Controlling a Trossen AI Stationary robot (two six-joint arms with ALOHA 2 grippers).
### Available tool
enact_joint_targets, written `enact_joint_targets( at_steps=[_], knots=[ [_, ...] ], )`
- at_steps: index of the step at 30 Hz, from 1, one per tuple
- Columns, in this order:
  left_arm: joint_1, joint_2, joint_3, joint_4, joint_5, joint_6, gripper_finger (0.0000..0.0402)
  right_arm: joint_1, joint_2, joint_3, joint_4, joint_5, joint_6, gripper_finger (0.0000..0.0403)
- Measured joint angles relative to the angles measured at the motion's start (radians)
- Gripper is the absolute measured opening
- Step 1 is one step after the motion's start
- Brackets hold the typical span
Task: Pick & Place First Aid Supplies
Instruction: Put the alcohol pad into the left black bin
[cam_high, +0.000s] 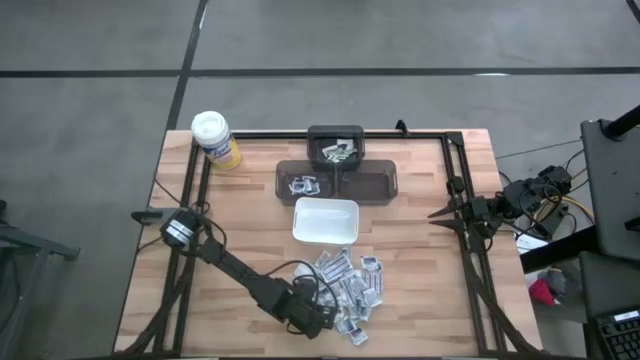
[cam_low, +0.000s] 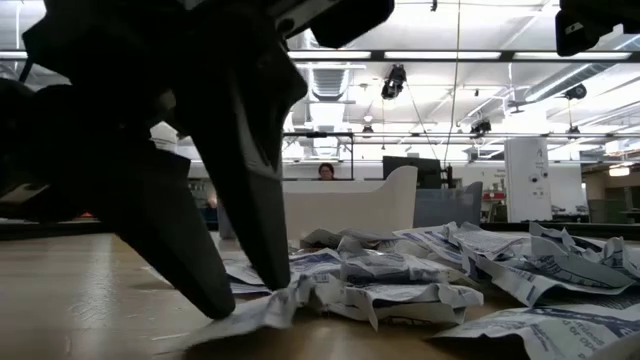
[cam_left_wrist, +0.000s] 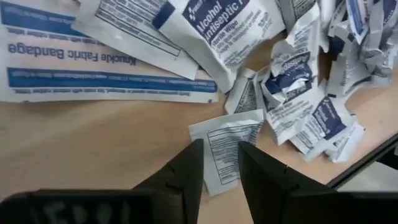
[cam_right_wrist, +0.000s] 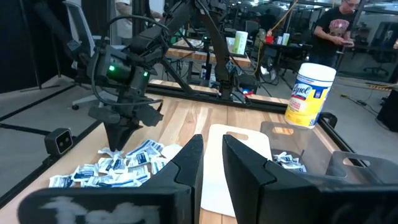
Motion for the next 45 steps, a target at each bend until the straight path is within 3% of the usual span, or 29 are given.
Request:
enact_joint_targets(
  at_steps=[13,27,34,45],
  knots=[
    [-0.001,-0.012,0.001,-0.102,0.164,-0.022,0.0113,0.000,0.000,0.000,0.000,0.000,0.002,0.0059],
    [-0.010,-0.100,0.023,-0.376,0.163,-0.023,0.0097,0.000,0.000,0.000,0.000,0.000,0.003,0.0059],
    [-0.010,-0.112,0.075,-0.341,0.093,-0.022,0.0097,0.000,0.000,0.000,0.000,0.000,0.000,0.0059],
    [-0.012,-0.108,0.032,-0.212,0.087,-0.096,0.0096,0.000,0.000,0.000,0.000,0.000,0.000,0.0059]
  ],
)
